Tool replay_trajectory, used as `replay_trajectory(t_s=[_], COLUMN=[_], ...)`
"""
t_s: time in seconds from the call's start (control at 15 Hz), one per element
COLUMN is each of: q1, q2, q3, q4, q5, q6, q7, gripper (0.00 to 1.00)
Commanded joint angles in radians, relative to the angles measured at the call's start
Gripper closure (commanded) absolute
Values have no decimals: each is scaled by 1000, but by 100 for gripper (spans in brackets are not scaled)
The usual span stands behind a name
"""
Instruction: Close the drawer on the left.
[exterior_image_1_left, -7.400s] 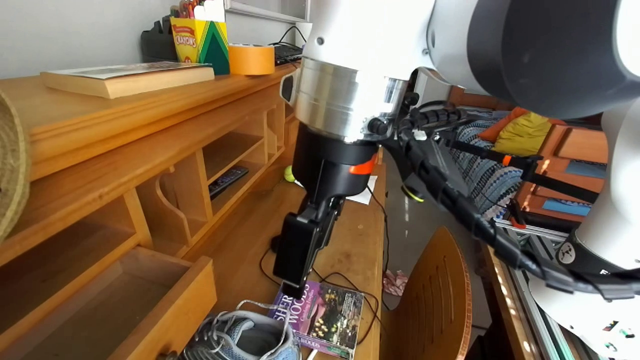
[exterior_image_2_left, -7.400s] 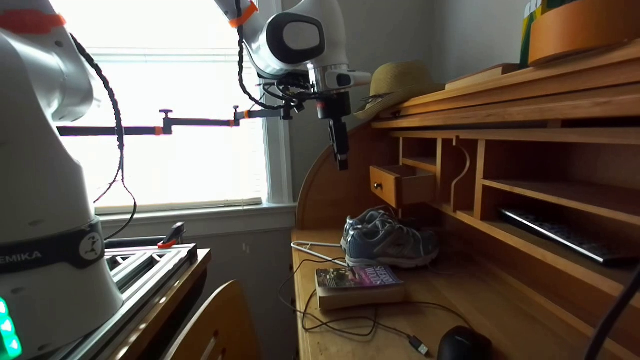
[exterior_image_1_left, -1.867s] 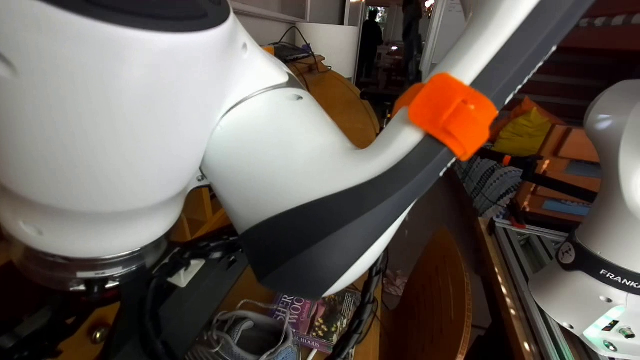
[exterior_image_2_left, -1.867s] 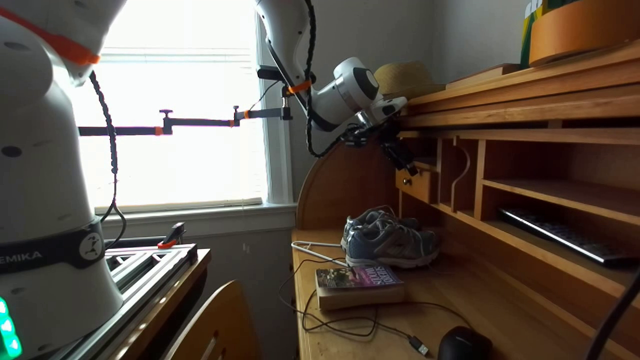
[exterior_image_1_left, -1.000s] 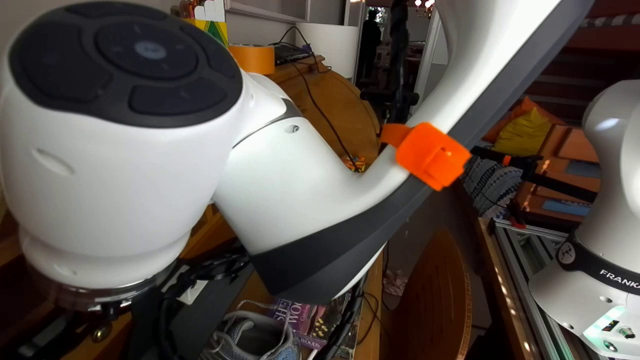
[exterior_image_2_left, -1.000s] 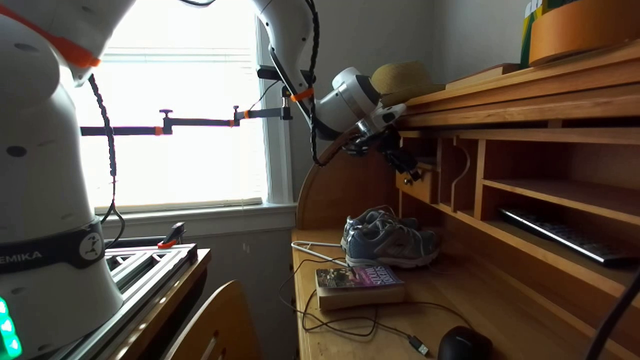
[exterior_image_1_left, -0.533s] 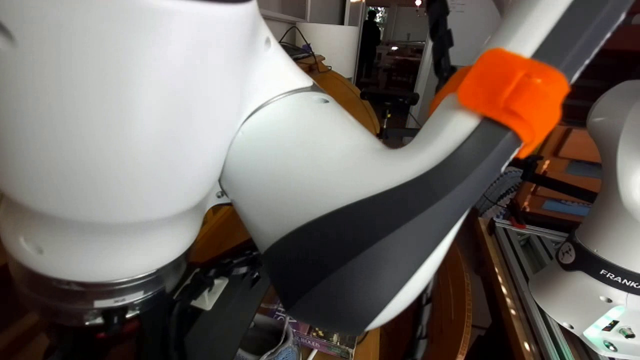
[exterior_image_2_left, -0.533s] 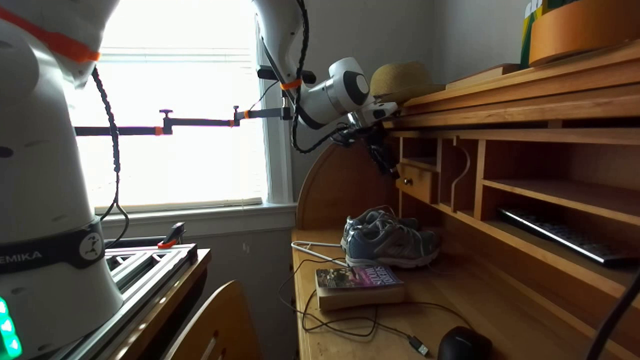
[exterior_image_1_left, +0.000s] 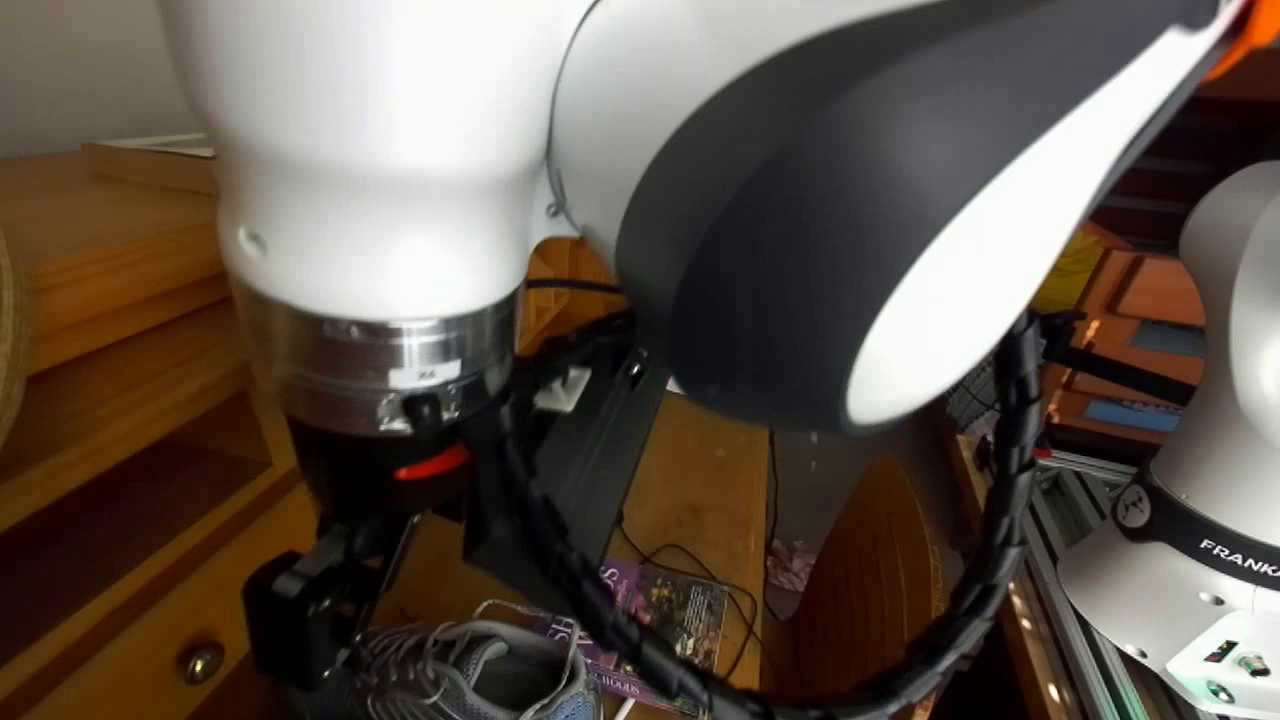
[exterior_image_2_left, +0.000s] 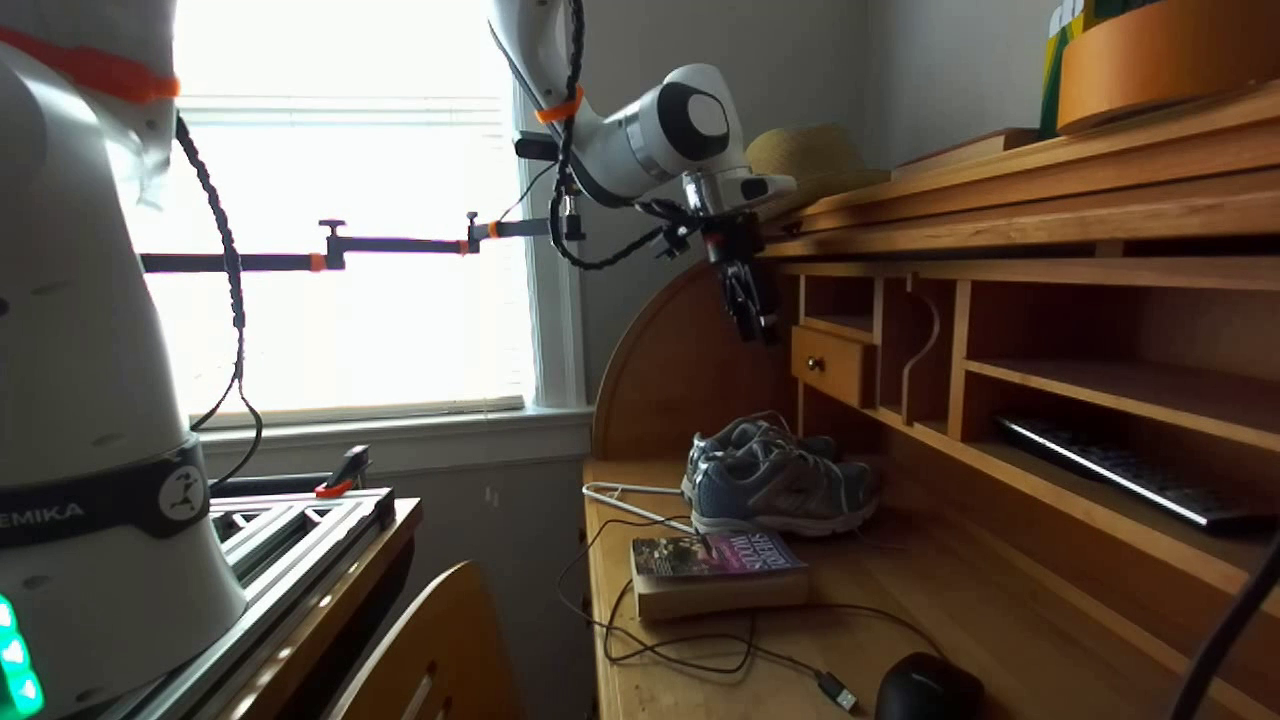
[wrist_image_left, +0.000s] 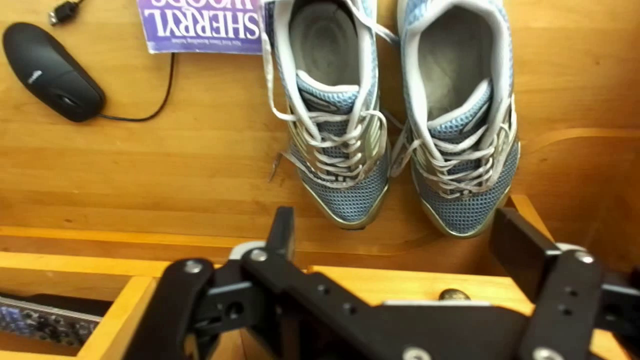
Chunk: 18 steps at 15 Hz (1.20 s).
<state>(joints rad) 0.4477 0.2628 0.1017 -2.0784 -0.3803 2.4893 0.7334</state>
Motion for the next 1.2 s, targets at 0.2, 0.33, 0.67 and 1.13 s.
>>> replay_trajectory(t_s=[0.2,0.33,0.67,1.13], q1=[-148,-167,-215,-245], q2=[-318,-413,-631,-672], q3=[98,91,85,97], q4=[-233,-291,-407,-410], q5=[397,478,467,459], q6=[-33,-56,-178,-214], q7=[-393,-442,-419,-419], gripper=[0,0,0,0])
